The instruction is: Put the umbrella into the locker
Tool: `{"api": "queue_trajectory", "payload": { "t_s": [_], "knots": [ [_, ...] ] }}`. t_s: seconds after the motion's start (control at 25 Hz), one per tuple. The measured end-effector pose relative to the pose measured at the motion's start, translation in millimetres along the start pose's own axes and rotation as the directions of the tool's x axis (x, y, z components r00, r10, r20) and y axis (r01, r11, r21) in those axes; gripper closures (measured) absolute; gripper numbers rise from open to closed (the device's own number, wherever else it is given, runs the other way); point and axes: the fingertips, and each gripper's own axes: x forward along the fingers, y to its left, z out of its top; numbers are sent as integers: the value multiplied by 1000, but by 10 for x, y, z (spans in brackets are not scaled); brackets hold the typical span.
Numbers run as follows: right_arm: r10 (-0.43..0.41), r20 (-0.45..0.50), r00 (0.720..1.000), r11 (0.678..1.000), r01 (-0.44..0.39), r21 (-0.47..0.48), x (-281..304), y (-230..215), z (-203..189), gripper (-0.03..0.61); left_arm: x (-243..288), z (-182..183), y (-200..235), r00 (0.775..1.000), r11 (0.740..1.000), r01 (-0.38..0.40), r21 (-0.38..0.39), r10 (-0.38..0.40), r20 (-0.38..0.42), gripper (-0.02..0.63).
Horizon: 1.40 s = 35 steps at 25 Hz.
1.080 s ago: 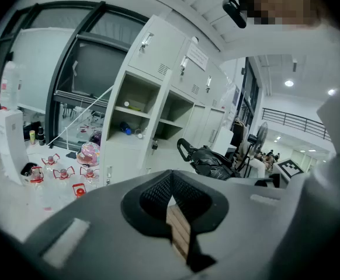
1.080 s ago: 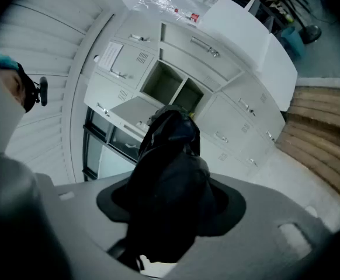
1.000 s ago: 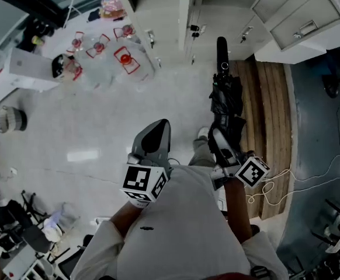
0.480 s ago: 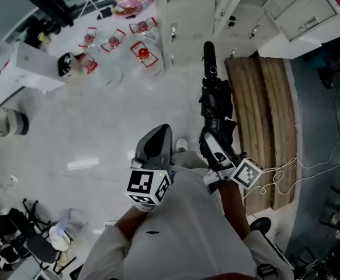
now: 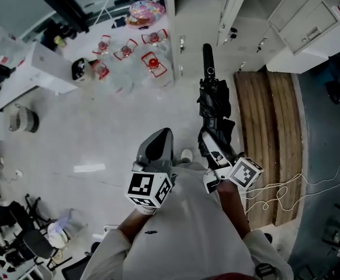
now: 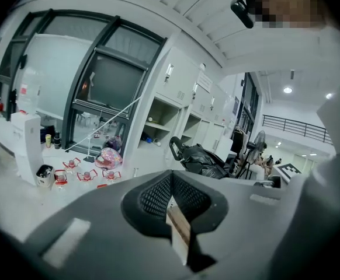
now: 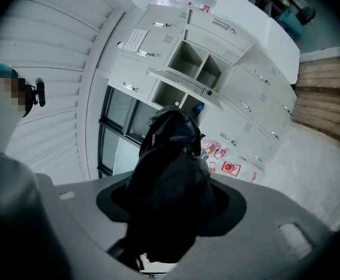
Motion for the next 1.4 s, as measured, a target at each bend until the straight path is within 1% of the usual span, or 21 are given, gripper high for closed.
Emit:
{"api": "queue_trajectory", "payload": {
  "t_s": [0.12,0.24,0.32,0.48,0.6,0.88,1.04,1.2,1.4],
  "knots": [
    [11,-15,1000,1000,-11,7,63,-2,50,328,8,-29,6,999,999,-35,-20,35,-3,601],
    [-5,-33,999,1000,4,-8,108,-101,71,328,9,-60,5,999,998,-52,-31,52,-4,601],
    [-17,-45,999,1000,16,-21,188,-123,74,328,32,-67,90,998,997,-66,-44,66,-2,601],
    [-3,-55,998,1000,2,-18,394,-78,134,327,197,3,240,997,995,-72,-69,73,14,601],
    [-24,-49,999,999,23,-24,543,-98,226,327,372,89,319,999,996,-48,-77,49,13,601],
    [-70,-10,997,997,70,-43,989,-92,430,327,813,344,663,1000,997,9,-83,-9,2,601],
    [-106,17,994,993,107,-43,1308,-59,543,327,1063,569,909,999,996,49,-79,-49,-4,601],
    [-142,56,988,989,144,-38,1651,11,658,327,1292,809,1192,995,993,94,-74,-95,-12,601],
    [-206,117,972,978,209,-15,2108,30,753,327,1524,1048,1601,989,987,145,-75,-147,-20,601]
  ]
}}
